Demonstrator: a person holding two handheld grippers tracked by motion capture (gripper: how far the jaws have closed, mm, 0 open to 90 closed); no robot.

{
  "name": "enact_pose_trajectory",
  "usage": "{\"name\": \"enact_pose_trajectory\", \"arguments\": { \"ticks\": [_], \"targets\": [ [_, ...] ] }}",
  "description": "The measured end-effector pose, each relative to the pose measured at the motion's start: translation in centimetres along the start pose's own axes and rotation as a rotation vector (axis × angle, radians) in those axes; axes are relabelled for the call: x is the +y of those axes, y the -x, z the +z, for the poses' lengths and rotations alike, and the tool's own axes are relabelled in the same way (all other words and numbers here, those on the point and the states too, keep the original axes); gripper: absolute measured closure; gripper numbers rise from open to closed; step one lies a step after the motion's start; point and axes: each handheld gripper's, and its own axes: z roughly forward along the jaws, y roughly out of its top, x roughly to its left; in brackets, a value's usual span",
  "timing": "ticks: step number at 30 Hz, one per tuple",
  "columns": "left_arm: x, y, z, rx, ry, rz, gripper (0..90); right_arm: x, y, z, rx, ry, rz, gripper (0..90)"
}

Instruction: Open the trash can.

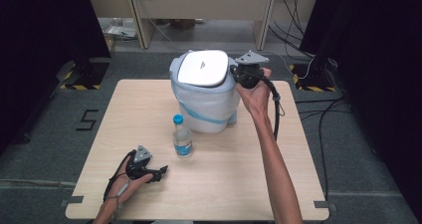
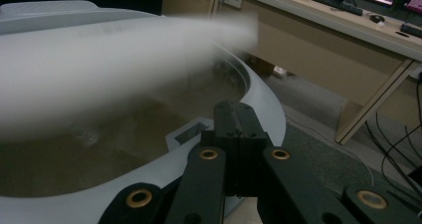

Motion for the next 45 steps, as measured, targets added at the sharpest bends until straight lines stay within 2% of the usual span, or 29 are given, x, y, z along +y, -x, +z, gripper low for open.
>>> {"name": "enact_pose_trajectory", "arguments": {
  "ticks": [2, 5, 6, 9, 10, 11, 12, 13, 15, 17, 18, 22, 24, 27, 30, 32, 33, 35, 38, 43, 45],
  "targets": [
    [0.0, 0.0, 0.0, 0.0, 0.0, 0.0, 13.6, 0.2, -0.2, 0.0, -0.011, -0.012, -0.017, 90.0],
    [0.0, 0.0, 0.0, 0.0, 0.0, 0.0, 13.7, 0.2, 0.0, 0.0, -0.003, -0.014, -0.013, 90.0],
    [0.0, 0.0, 0.0, -0.001, 0.0, 0.0, 13.7, 0.2, 0.3, 0.0, 0.012, -0.011, 0.024, 90.0],
    [0.0, 0.0, 0.0, 0.0, 0.0, 0.0, 13.7, 0.3, 0.4, 0.0, 0.024, -0.003, 0.048, 90.0],
    [0.0, 0.0, 0.0, 0.0, 0.0, 0.0, 13.7, 0.2, 0.5, -0.1, 0.03, 0.002, 0.062, 86.9],
    [0.0, 0.0, 0.0, 0.0, 0.0, 0.0, 13.8, 0.3, 0.7, -0.5, 0.011, -0.002, 0.064, 73.6],
    [0.0, 0.0, 0.0, 0.0, 0.0, 0.0, 13.7, 0.3, 0.7, -0.5, 0.011, -0.002, 0.064, 73.6],
    [0.0, 0.0, 0.0, 0.0, 0.0, -0.001, 13.7, 0.1, 0.7, -1.1, 0.012, 0.022, 0.078, 68.0],
    [0.0, 0.0, 0.0, 0.0, 0.0, -0.001, 13.7, -0.1, 0.8, -1.4, 0.009, 0.034, 0.087, 65.8],
    [0.0, 0.0, 0.0, 0.0, 0.0, -0.001, 13.7, -0.5, 0.8, -2.3, 0.016, 0.067, 0.126, 58.1],
    [0.0, 0.0, 0.0, 0.0, 0.0, -0.001, 13.7, -0.5, 0.8, -2.3, 0.016, 0.067, 0.126, 58.1],
    [0.0, 0.0, 0.0, 0.0, -0.001, 0.0, 13.7, -1.2, 0.2, -3.3, 0.017, 0.1, 0.156, 45.6],
    [0.0, 0.0, 0.0, 0.0, 0.0, 0.0, 13.7, -1.2, 0.1, -3.6, 0.018, 0.11, 0.167, 43.1],
    [0.0, 0.0, 0.0, 0.001, 0.0, -0.001, 13.7, -1.5, -0.6, -5.1, 0.036, 0.136, 0.196, 34.5],
    [0.0, 0.0, 0.0, 0.002, 0.004, -0.002, 13.7, -1.8, -1.2, -5.7, 0.038, 0.145, 0.196, 31.8],
    [0.0, 0.0, 0.0, 0.002, 0.004, -0.001, 13.7, -2.1, -1.8, -6.3, 0.046, 0.145, 0.183, 30.6],
    [0.0, 0.0, 0.0, 0.003, 0.005, -0.001, 13.7, -2.5, -2.5, -7.0, 0.05, 0.146, 0.167, 30.5],
    [0.0, 0.0, 0.0, 0.003, 0.005, -0.001, 13.7, -2.8, -3.1, -7.6, 0.039, 0.149, 0.152, 29.8],
    [0.0, 0.0, 0.0, 0.004, 0.003, 0.0, 13.7, -3.2, -3.5, -7.9, 0.051, 0.156, 0.16, 29.3],
    [0.0, 0.0, 0.0, 0.003, 0.004, -0.001, 13.7, -4.4, -5.2, -8.6, 0.054, 0.161, 0.133, 27.3],
    [0.0, 0.0, 0.0, 0.003, 0.005, -0.002, 13.6, -4.6, -5.4, -8.6, 0.056, 0.162, 0.129, 26.6]
  ]
}}
